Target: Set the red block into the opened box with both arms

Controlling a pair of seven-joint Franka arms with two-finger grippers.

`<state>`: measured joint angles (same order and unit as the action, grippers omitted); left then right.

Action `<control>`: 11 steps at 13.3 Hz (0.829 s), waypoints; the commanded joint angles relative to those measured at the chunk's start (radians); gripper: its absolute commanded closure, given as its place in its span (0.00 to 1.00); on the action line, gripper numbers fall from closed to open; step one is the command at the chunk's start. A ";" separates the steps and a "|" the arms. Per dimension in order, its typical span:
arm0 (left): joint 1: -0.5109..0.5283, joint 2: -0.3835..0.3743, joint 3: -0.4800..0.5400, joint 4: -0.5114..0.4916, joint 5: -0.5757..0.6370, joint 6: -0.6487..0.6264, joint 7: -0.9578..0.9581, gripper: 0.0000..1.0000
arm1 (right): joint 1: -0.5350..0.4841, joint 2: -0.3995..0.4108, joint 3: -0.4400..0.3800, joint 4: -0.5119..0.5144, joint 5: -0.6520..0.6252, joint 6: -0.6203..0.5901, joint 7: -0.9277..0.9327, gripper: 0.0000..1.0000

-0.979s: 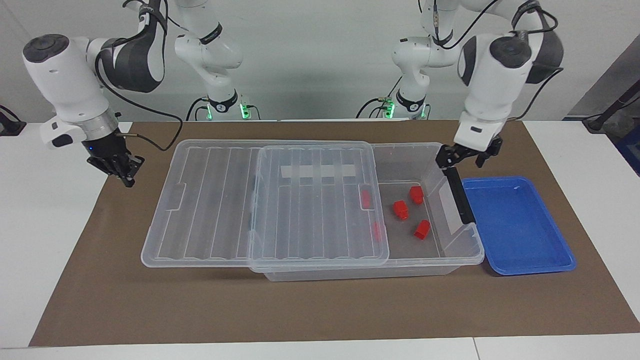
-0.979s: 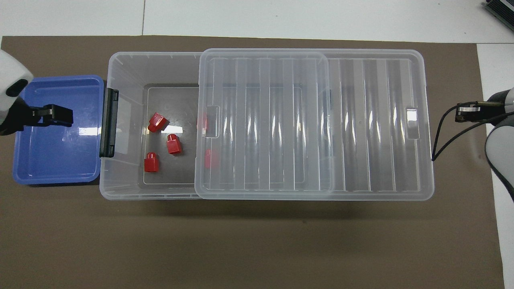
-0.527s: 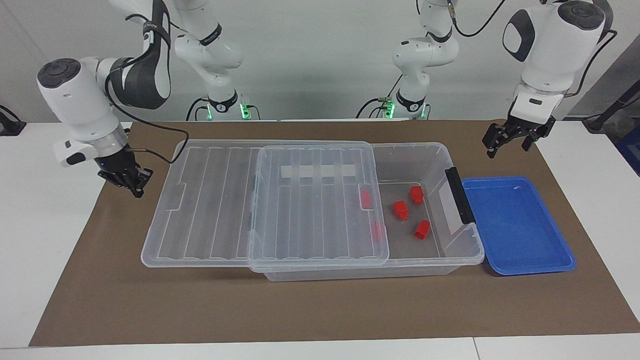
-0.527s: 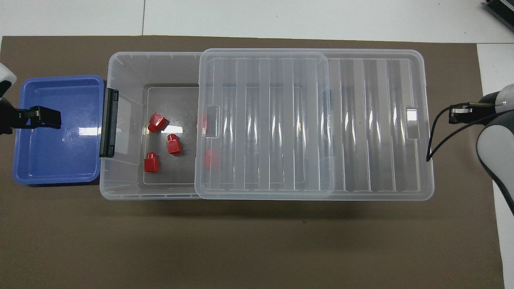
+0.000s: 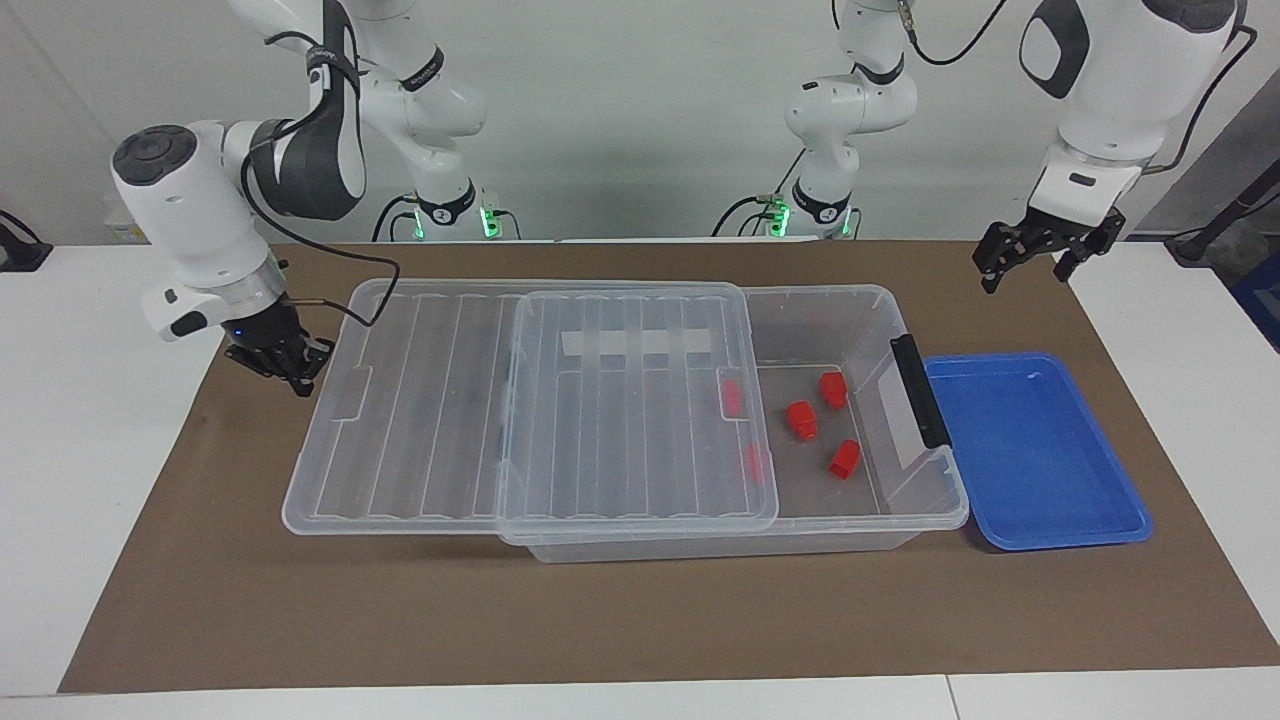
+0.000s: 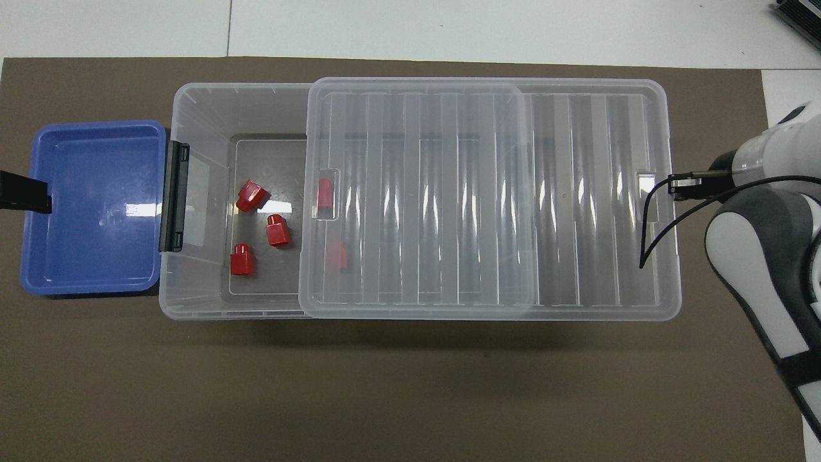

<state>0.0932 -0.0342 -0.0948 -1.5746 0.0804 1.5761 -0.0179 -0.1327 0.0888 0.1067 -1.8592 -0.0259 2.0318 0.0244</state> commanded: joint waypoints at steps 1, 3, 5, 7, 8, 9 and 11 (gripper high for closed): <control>-0.071 0.045 0.070 0.053 -0.022 -0.038 0.022 0.00 | 0.040 -0.012 0.004 -0.028 0.011 0.002 0.003 1.00; -0.107 0.045 0.110 0.060 -0.024 -0.050 0.024 0.00 | 0.060 -0.018 0.008 -0.031 0.011 -0.030 0.002 1.00; -0.141 0.043 0.144 0.044 -0.027 -0.024 0.024 0.00 | 0.110 -0.023 0.008 -0.032 0.011 -0.059 0.003 1.00; -0.142 0.040 0.155 0.038 -0.027 -0.018 0.026 0.00 | 0.154 -0.024 0.008 -0.035 0.011 -0.059 0.020 1.00; -0.145 0.034 0.158 0.038 -0.027 -0.010 0.026 0.00 | 0.171 -0.029 0.008 -0.038 0.011 -0.059 0.028 1.00; -0.154 0.030 0.162 0.032 -0.027 0.005 0.026 0.00 | 0.191 -0.032 0.008 -0.044 0.012 -0.059 0.028 1.00; -0.165 0.020 0.164 0.018 -0.027 0.016 0.026 0.00 | 0.229 -0.041 0.010 -0.055 0.014 -0.061 0.026 1.00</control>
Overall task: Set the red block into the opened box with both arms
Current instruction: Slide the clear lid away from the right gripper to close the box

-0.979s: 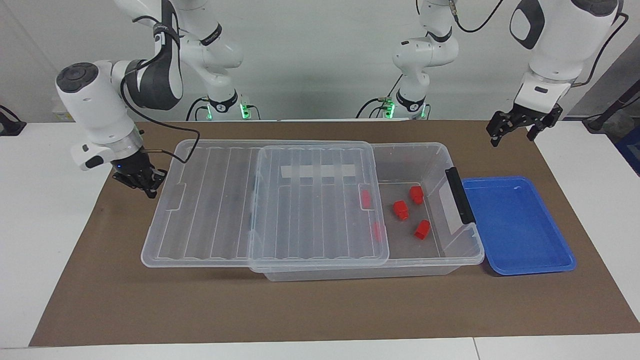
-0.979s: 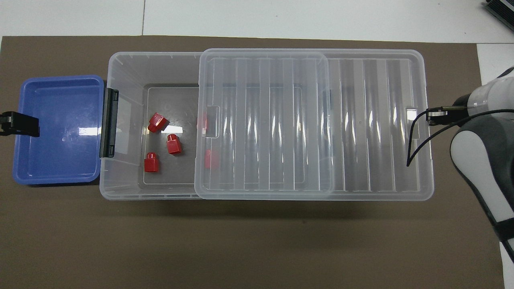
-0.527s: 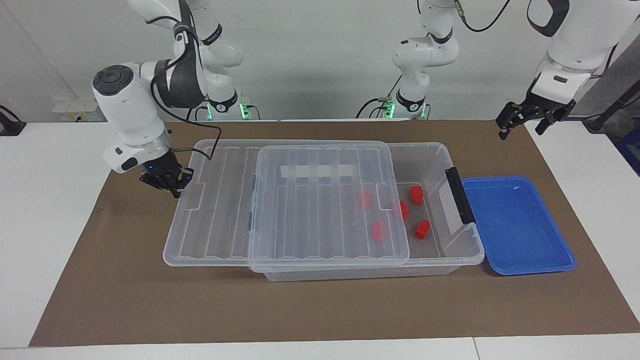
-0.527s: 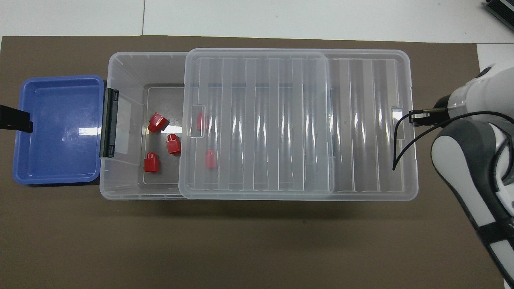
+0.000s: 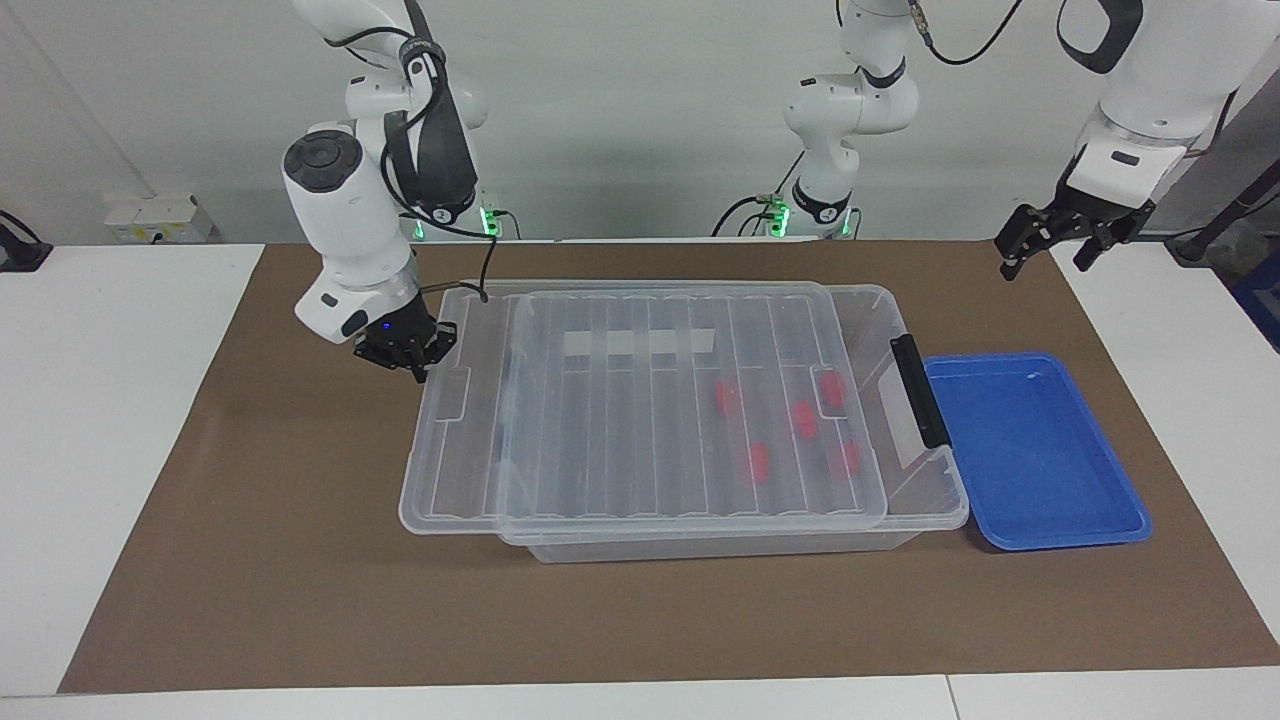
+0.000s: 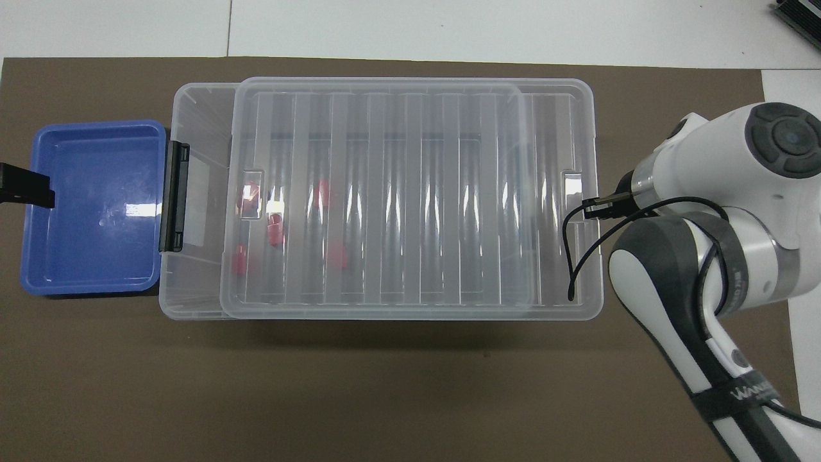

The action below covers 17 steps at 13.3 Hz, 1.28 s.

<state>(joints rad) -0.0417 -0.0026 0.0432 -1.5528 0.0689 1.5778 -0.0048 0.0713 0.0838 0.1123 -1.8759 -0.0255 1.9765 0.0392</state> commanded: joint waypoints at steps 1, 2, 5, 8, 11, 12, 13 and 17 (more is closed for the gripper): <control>-0.030 -0.011 0.026 -0.006 -0.015 0.013 0.012 0.00 | 0.053 -0.038 0.003 -0.042 0.024 -0.004 0.011 1.00; -0.029 -0.011 0.024 -0.006 -0.015 0.013 0.012 0.00 | 0.058 -0.039 0.004 -0.045 0.036 -0.002 0.011 1.00; -0.027 -0.011 0.023 -0.009 -0.015 0.016 0.012 0.00 | 0.082 -0.042 0.004 -0.049 0.047 -0.002 0.010 1.00; -0.029 -0.013 0.023 -0.009 -0.015 0.016 0.012 0.00 | 0.090 -0.044 0.004 -0.051 0.049 0.001 0.010 1.00; -0.024 -0.022 0.023 -0.024 -0.015 0.014 0.012 0.00 | 0.102 -0.041 0.009 -0.049 0.049 0.024 0.010 1.00; -0.024 -0.025 0.020 -0.032 -0.015 0.016 0.012 0.00 | 0.102 -0.041 0.009 -0.049 0.049 0.025 0.010 1.00; -0.024 -0.025 0.020 -0.033 -0.015 0.018 0.012 0.00 | 0.102 -0.041 0.009 -0.049 0.049 0.027 0.010 1.00; -0.018 -0.025 0.020 -0.036 -0.015 0.016 0.009 0.00 | 0.104 -0.041 0.010 -0.049 0.076 0.033 0.008 1.00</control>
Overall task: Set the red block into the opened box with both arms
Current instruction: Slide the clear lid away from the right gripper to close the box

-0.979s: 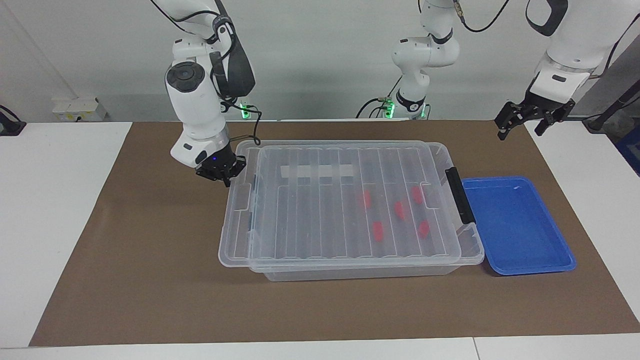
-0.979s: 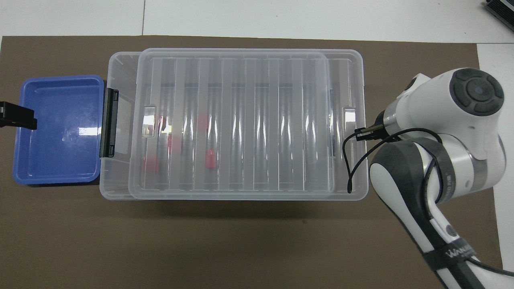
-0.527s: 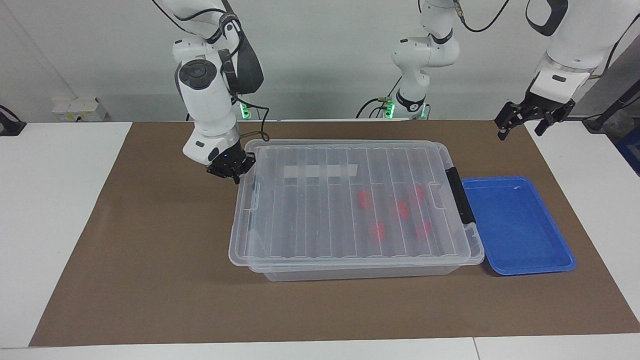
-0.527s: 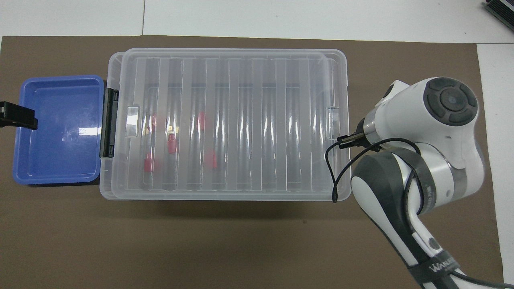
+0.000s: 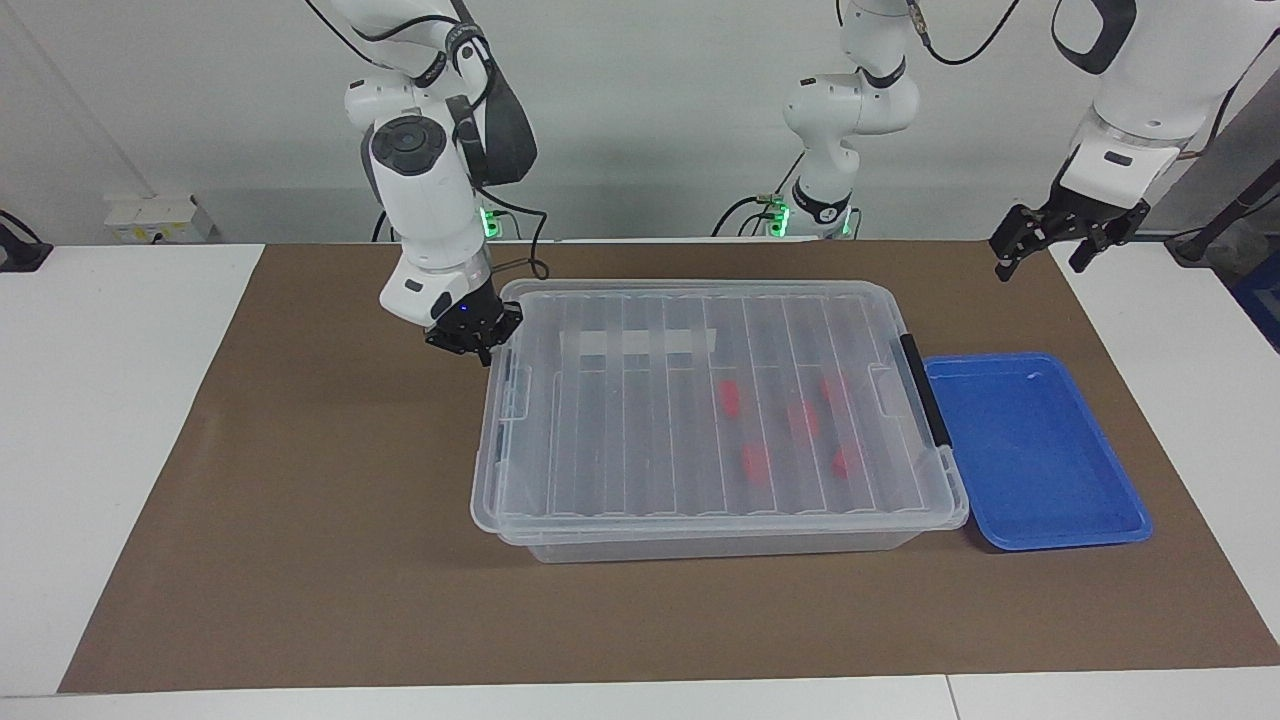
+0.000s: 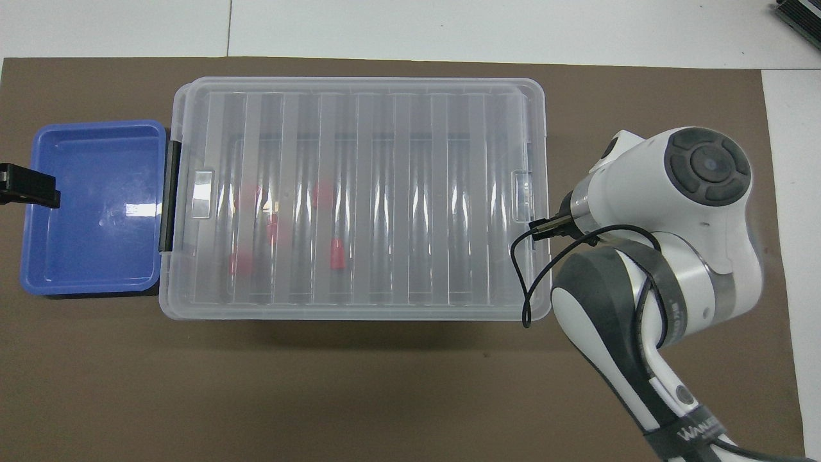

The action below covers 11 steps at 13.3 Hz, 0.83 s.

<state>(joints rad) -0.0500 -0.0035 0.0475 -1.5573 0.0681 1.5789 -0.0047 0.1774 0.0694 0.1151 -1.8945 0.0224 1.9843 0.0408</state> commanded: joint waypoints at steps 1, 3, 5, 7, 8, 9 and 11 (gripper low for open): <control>-0.010 -0.024 0.014 -0.032 -0.014 0.012 0.009 0.00 | -0.003 -0.025 0.008 -0.031 0.028 0.036 0.007 1.00; -0.010 -0.024 0.014 -0.032 -0.014 0.009 0.008 0.00 | -0.003 -0.025 0.008 -0.029 0.030 0.039 0.005 1.00; -0.010 -0.024 0.014 -0.032 -0.014 0.012 0.008 0.00 | -0.004 -0.025 0.008 -0.026 0.030 0.038 0.002 1.00; -0.008 -0.024 0.014 -0.032 -0.013 0.009 0.008 0.00 | -0.018 -0.042 0.006 -0.026 0.030 0.024 0.010 1.00; -0.008 -0.026 0.014 -0.032 -0.013 0.006 0.008 0.00 | -0.027 -0.054 0.002 -0.026 0.030 0.012 0.011 1.00; -0.008 -0.026 0.014 -0.032 -0.013 0.007 0.006 0.00 | -0.050 -0.069 0.001 -0.028 0.030 -0.016 0.013 1.00; -0.008 -0.026 0.014 -0.032 -0.013 0.007 0.005 0.00 | -0.091 -0.094 0.000 -0.029 0.030 -0.059 0.013 1.00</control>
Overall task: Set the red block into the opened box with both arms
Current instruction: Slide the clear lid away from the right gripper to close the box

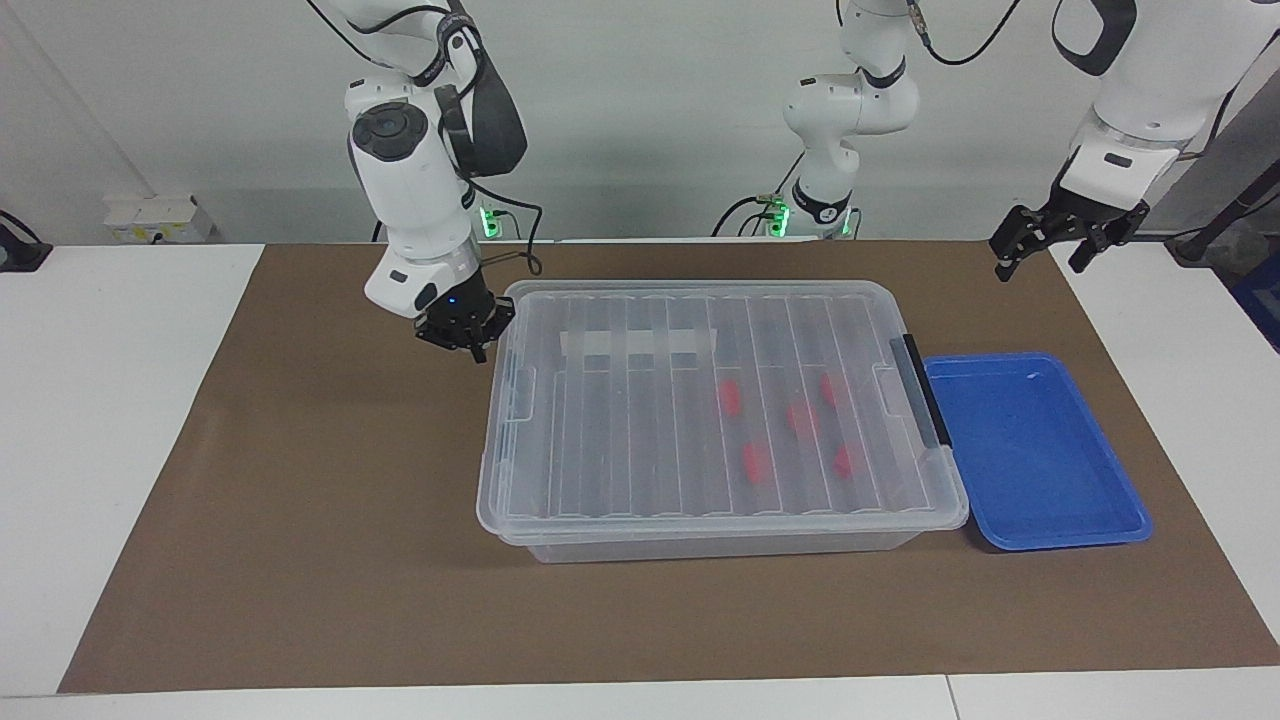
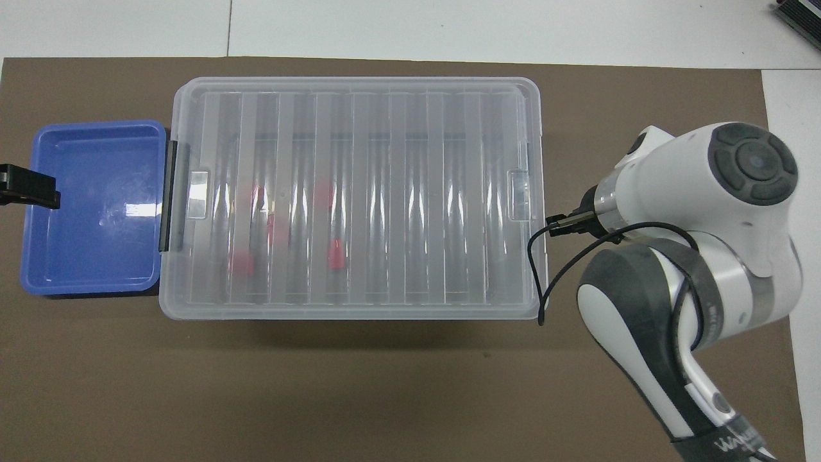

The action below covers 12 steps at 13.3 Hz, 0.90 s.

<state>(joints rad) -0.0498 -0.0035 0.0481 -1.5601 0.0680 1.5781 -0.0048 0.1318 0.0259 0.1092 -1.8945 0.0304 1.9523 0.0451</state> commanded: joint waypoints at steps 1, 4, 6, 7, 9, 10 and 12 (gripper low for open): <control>-0.007 -0.026 0.015 -0.029 -0.013 0.006 0.003 0.00 | -0.069 -0.064 0.006 -0.029 0.022 -0.030 0.009 1.00; -0.007 -0.026 0.015 -0.029 -0.013 0.005 0.003 0.00 | -0.133 -0.092 0.004 -0.029 0.019 -0.032 0.012 0.30; -0.007 -0.026 0.013 -0.029 -0.013 0.005 0.003 0.00 | -0.162 -0.106 0.003 -0.029 0.007 -0.036 0.015 0.00; -0.007 -0.024 0.013 -0.029 -0.013 0.005 0.003 0.00 | -0.170 -0.109 0.000 -0.025 0.002 -0.058 0.030 0.00; -0.007 -0.026 0.015 -0.029 -0.013 0.003 0.003 0.00 | -0.190 -0.118 -0.003 -0.005 -0.004 -0.098 0.044 0.00; -0.007 -0.026 0.013 -0.029 -0.013 0.005 0.003 0.00 | -0.204 -0.124 -0.003 0.014 -0.006 -0.101 0.045 0.00; -0.007 -0.026 0.013 -0.029 -0.013 0.005 0.003 0.00 | -0.222 -0.110 -0.002 0.089 -0.015 -0.166 0.045 0.00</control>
<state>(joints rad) -0.0488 -0.0037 0.0499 -1.5607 0.0680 1.5776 -0.0048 -0.0647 -0.0835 0.0974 -1.8703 0.0262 1.8524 0.0677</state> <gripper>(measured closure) 0.000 0.031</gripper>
